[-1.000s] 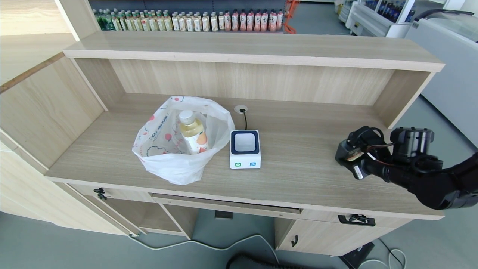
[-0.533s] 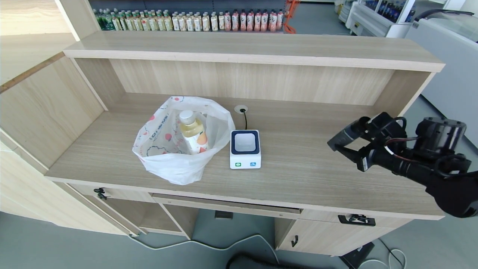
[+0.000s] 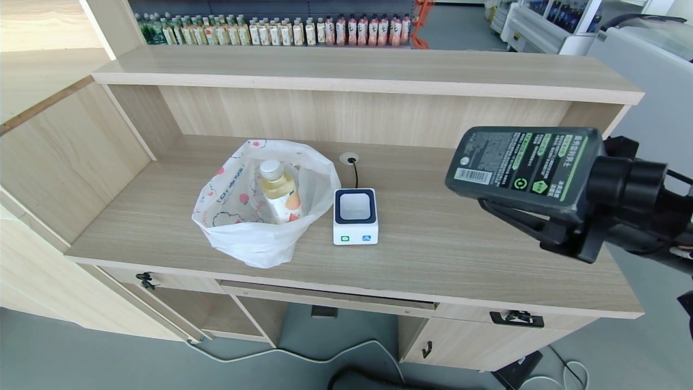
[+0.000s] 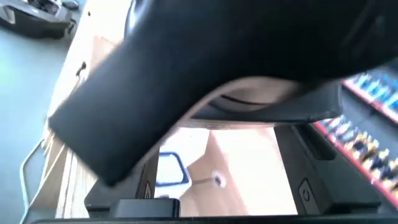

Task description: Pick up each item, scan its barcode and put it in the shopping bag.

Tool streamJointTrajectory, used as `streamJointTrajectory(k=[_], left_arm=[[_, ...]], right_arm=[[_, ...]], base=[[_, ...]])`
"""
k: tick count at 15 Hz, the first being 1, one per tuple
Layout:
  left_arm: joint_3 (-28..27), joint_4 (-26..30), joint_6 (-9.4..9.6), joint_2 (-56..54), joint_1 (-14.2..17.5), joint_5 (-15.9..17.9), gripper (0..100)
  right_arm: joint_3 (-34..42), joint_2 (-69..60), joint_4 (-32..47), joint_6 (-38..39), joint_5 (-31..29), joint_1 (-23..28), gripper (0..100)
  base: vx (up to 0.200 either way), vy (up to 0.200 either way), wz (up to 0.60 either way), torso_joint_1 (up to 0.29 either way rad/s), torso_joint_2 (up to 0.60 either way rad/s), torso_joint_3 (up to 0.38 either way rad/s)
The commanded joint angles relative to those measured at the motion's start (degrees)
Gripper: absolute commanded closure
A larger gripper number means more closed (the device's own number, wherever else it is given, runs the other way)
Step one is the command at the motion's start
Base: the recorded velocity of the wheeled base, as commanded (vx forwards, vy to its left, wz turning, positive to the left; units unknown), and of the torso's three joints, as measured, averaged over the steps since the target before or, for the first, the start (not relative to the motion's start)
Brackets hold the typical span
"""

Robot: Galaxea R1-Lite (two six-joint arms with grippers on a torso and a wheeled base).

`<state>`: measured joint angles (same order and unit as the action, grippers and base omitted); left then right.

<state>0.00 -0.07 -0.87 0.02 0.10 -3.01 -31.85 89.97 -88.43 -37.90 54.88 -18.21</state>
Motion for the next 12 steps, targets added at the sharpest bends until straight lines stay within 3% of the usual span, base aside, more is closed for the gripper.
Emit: streamJointTrajectory(k=[1,7,12], left_arm=[[0.0,-0.1,-0.01,-0.02,-0.01,-0.07,0],[0.0,-0.01,-0.01,-0.02,-0.01,-0.07,0],[0.0,-0.01,-0.01,-0.02,-0.01,-0.07,0]], right_arm=[[-2.34,1.53,-1.57,-3.5,0.31,-7.8,100],[-5.24,4.34,-1.57,-11.49,9.89,-13.96,100],[-5.76,1.18,-1.57,-11.41,9.89,-14.75,100]], base=[[0.0,0.0,0.0,0.0,0.0,0.0],[0.0,0.0,0.0,0.0,0.0,0.0],[0.0,0.0,0.0,0.0,0.0,0.0]])
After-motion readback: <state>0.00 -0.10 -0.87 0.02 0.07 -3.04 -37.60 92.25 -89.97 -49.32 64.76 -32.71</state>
